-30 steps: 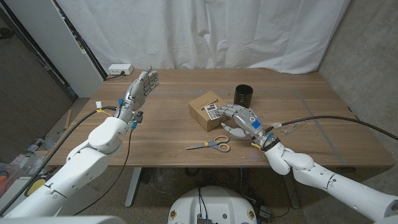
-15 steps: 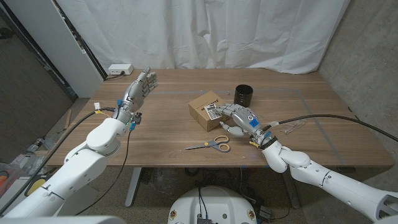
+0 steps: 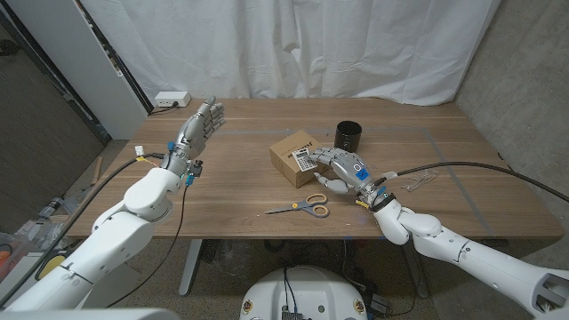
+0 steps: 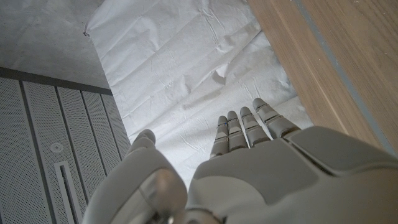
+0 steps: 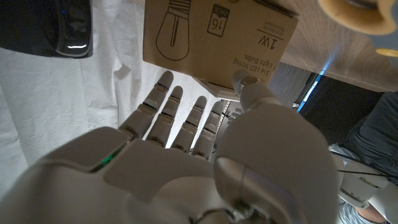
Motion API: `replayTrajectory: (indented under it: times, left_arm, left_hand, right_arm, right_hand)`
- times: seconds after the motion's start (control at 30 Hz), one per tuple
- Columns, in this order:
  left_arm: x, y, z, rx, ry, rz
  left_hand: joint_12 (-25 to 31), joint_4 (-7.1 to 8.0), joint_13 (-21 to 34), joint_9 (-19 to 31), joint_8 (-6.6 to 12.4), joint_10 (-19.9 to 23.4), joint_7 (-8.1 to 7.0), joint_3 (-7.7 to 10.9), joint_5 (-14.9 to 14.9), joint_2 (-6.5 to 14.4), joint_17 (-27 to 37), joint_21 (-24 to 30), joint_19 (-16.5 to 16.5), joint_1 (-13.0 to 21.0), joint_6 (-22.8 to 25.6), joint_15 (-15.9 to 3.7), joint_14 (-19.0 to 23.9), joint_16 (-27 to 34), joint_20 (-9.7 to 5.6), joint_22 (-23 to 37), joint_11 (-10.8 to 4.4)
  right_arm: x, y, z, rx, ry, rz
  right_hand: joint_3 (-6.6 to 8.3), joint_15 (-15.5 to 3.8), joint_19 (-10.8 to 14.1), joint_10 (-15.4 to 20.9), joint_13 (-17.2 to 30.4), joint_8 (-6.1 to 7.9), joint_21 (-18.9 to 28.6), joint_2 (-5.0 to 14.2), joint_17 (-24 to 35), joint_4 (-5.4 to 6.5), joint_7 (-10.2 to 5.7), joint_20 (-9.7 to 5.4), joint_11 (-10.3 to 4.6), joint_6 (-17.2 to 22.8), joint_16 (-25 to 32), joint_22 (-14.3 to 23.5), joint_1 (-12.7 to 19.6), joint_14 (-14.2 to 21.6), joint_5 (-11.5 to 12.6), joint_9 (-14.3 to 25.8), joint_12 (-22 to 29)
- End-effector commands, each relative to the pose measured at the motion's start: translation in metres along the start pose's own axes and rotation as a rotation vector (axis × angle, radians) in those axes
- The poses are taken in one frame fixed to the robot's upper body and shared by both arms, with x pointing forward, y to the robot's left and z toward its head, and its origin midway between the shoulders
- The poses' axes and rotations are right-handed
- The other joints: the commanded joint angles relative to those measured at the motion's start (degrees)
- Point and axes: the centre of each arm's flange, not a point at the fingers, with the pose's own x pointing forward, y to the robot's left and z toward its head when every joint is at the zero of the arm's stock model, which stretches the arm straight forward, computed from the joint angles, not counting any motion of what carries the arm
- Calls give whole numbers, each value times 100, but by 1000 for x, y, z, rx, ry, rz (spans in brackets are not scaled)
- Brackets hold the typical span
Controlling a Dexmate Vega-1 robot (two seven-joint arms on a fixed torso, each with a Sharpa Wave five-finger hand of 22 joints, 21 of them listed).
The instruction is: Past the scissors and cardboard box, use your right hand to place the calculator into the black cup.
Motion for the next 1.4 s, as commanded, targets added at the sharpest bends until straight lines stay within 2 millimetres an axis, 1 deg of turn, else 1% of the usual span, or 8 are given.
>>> replayTrajectory:
  times: [0.03,0.33,0.77,1.07,1.2,1.27,1.37,1.4]
  left_arm:
    - [5,-3,-7,-12,9,-10]
    - [6,-1,-11,-17,11,-12]
    - [9,0,-13,-20,17,-19]
    - [11,-3,-15,-24,15,-22]
    - [10,-4,-16,-28,15,-23]
    - [10,-4,-16,-28,15,-22]
    - [8,-4,-16,-29,15,-20]
    - [8,-4,-16,-29,15,-20]
  left_hand:
    - [-2,-1,19,8,-3,5,-2,-41,-23,5,27,-1,0,39,32,6,31,3,28,28,0]
    - [0,0,19,8,-1,10,-3,-49,-23,10,27,-3,-9,44,36,-1,27,2,30,28,-11]
    - [0,2,19,8,0,9,-9,-62,-23,16,27,-1,-8,50,38,2,30,4,37,28,-9]
    - [-2,4,19,8,-3,3,2,-71,-23,19,27,1,-5,53,32,3,28,4,32,28,-11]
    - [-1,4,19,8,-2,5,-7,-75,-23,20,27,1,-5,54,35,4,28,4,29,28,-11]
    - [-2,5,19,8,0,4,-4,-76,-23,21,27,0,-7,55,38,6,27,3,32,28,-8]
    - [-4,5,19,8,-1,-3,-3,-80,-23,22,27,0,-6,56,36,5,30,5,32,28,-8]
    - [2,5,19,8,-1,12,-2,-81,-23,22,27,1,-5,56,37,0,30,5,28,28,0]
  right_arm:
    - [2,0,0,0,-1,6]
    - [4,-1,2,2,-2,6]
    - [8,1,5,9,-16,3]
    - [9,-3,5,3,-17,-6]
    - [8,-4,4,4,-16,-7]
    - [8,-4,4,8,-14,-9]
    - [7,-5,3,13,-10,-14]
    - [7,-5,3,17,-7,-17]
  right_hand:
    - [4,-752,80,55,30,37,36,68,11,46,-5,-672,-8,85,47,15,8,70,-8,14,26]
    - [-32,-776,164,128,31,76,67,121,12,63,-7,-664,-7,212,93,20,18,243,-66,14,36]
    - [-45,-769,210,199,33,111,85,189,16,72,-4,-661,-6,332,93,24,44,296,-112,15,48]
    - [-65,-777,285,377,38,199,118,273,12,61,-5,-648,-6,615,107,29,104,430,-197,19,88]
    - [-99,-800,338,529,42,250,144,322,13,70,-10,-647,-8,803,122,34,114,532,-270,17,119]
    - [-171,-784,388,729,45,292,174,425,35,134,-13,-653,-13,990,142,42,66,618,-370,11,152]
    - [-234,-793,481,883,44,332,223,525,47,201,-15,-670,-16,1171,170,49,0,729,-460,7,171]
    - [-271,-802,519,955,45,346,249,637,78,247,-19,-689,-16,1248,215,58,-24,799,-519,5,181]
